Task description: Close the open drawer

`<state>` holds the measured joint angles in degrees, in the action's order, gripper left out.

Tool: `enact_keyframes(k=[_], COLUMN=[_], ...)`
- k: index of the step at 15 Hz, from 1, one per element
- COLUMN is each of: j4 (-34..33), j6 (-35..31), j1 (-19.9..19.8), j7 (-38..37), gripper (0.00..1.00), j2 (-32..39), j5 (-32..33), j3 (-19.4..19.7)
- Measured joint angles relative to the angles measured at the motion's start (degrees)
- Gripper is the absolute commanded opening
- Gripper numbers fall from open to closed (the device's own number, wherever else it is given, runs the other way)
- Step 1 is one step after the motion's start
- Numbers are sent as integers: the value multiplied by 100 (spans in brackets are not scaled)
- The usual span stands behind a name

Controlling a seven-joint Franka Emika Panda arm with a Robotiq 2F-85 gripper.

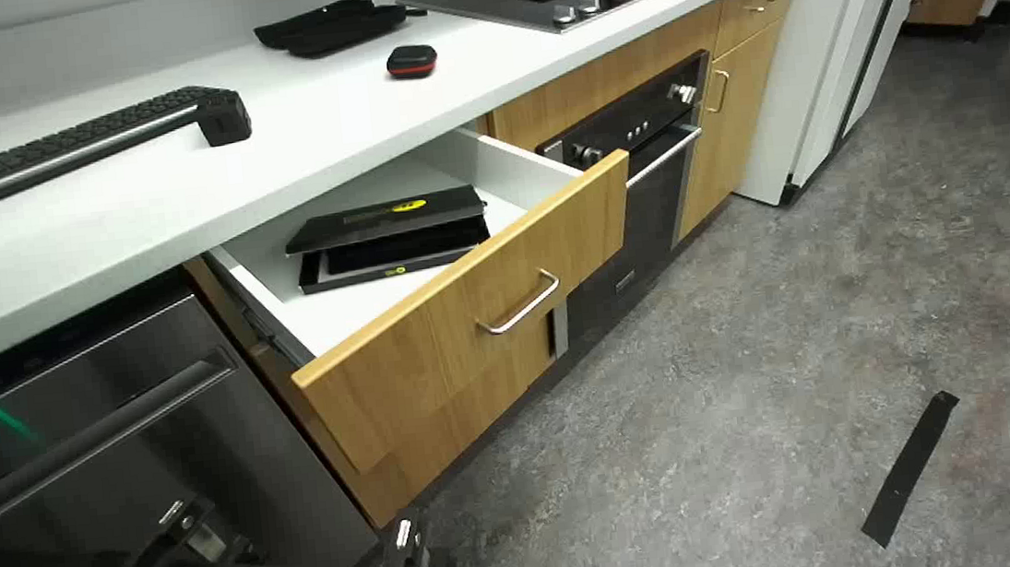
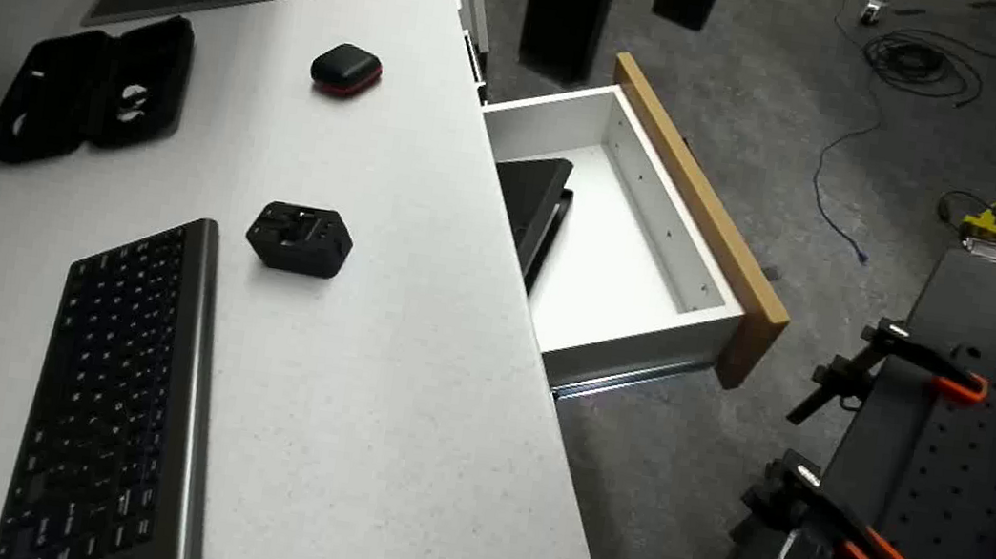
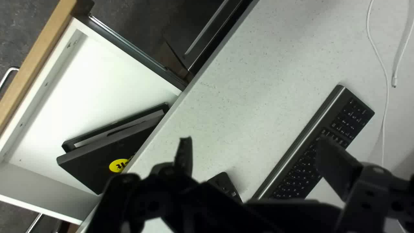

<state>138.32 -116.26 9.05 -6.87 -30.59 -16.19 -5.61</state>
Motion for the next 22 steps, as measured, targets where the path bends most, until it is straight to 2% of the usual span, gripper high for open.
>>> enact_keyframes(k=[9, 13, 18, 20, 22], j4=[65, 479, 885, 907, 896], j6=[-1, -279, -1287, -1649, -1740], j1=[-104, -712, -1636, -1872, -1953], j7=[5, 2, 1, -8, 7], gripper=[100, 100, 100, 100, 100], j2=[32, 224, 855, 1166, 1385], j5=[125, 711, 1294, 1387, 1388], j3=[18, 305, 907, 1074, 1172])
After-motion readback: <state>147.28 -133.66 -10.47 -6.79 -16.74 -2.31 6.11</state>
